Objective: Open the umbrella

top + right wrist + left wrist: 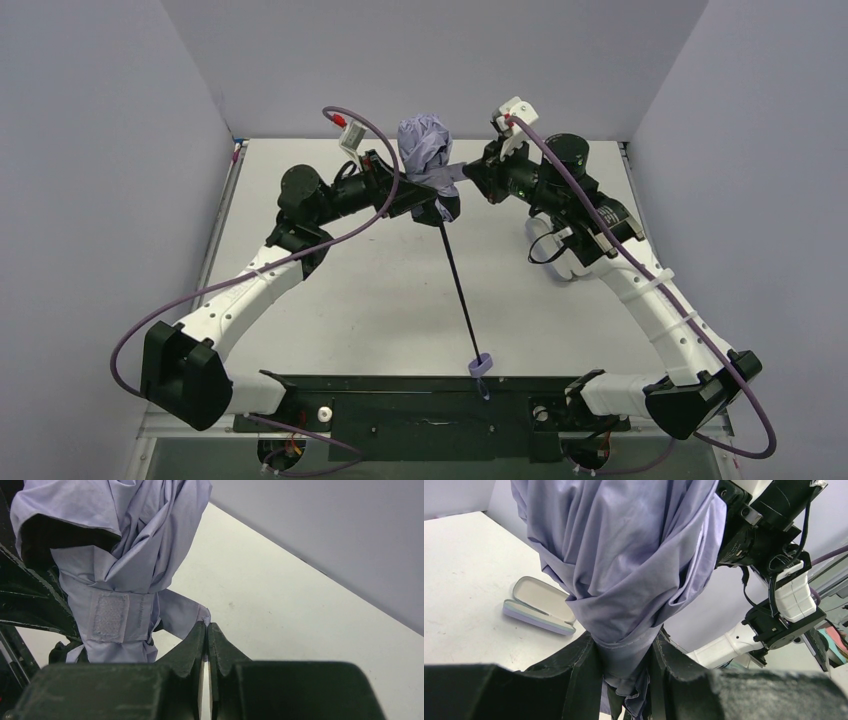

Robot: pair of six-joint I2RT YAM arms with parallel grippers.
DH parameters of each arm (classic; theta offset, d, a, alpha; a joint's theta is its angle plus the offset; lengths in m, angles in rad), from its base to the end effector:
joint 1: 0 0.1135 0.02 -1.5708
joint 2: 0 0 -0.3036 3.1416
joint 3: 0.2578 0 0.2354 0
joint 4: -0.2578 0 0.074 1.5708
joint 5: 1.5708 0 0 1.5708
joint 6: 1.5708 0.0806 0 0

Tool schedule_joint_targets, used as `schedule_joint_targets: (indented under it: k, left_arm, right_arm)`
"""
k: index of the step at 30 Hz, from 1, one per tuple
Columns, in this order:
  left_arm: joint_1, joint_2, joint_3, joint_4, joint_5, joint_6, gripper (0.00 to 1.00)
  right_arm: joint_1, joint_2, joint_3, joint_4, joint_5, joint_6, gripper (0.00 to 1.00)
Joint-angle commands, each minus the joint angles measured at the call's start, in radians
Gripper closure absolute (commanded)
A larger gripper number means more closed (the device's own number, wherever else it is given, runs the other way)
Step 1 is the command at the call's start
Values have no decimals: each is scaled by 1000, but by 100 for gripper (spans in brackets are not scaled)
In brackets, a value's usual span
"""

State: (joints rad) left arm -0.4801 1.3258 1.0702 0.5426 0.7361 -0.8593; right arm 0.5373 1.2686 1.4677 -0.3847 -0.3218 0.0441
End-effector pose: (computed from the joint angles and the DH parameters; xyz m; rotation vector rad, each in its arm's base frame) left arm 0.2500 -0.1912 0.4464 0.4390 1.4893 -1.5631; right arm 0.2350 0.1697 0.4794 -0.6685 1.6716 0.7017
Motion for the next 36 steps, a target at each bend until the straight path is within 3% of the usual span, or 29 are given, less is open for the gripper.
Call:
schedule_joint_targets:
  k: [1,3,4,7,9,11,15,20,27,29,36]
  left_arm:
    - [5,-48,28,117,-4,-18,100]
    - [14,-52,32,84,-38,-4,100]
    - [24,-53,36,65,-64,0,100]
    - [41,-53,39,33,-111,7,100]
    - [48,-53,35,27,-147,1,100]
    - [52,-51,28,27,-170,-22,100]
    - [57,-34,30,30,-201,-60,100]
    - [57,-22,38,38,-230,-95,100]
    - [57,-11,53,43,-248,-130,100]
    - [57,-12,54,42,-246,-132,100]
    - [58,-17,48,39,-237,-132,100]
  right_arm:
    - [-23,-1,6,-1,14,-30,100]
    - [-74,3,17,-1,-39,39,93]
    - [-90,3,18,-2,-66,59,74]
    - [-137,-11,10,-8,-133,108,45]
    - [-144,-30,-13,-17,-154,110,33]
    - [-143,-49,-43,-30,-201,108,30]
    - [-100,-63,-82,-65,-269,120,30]
    - [22,-88,-159,-69,-239,95,31]
    - [82,-46,-176,-63,-168,72,31]
    - [89,-33,-175,-53,-158,69,37]
    - [95,-4,-177,-16,-182,133,78]
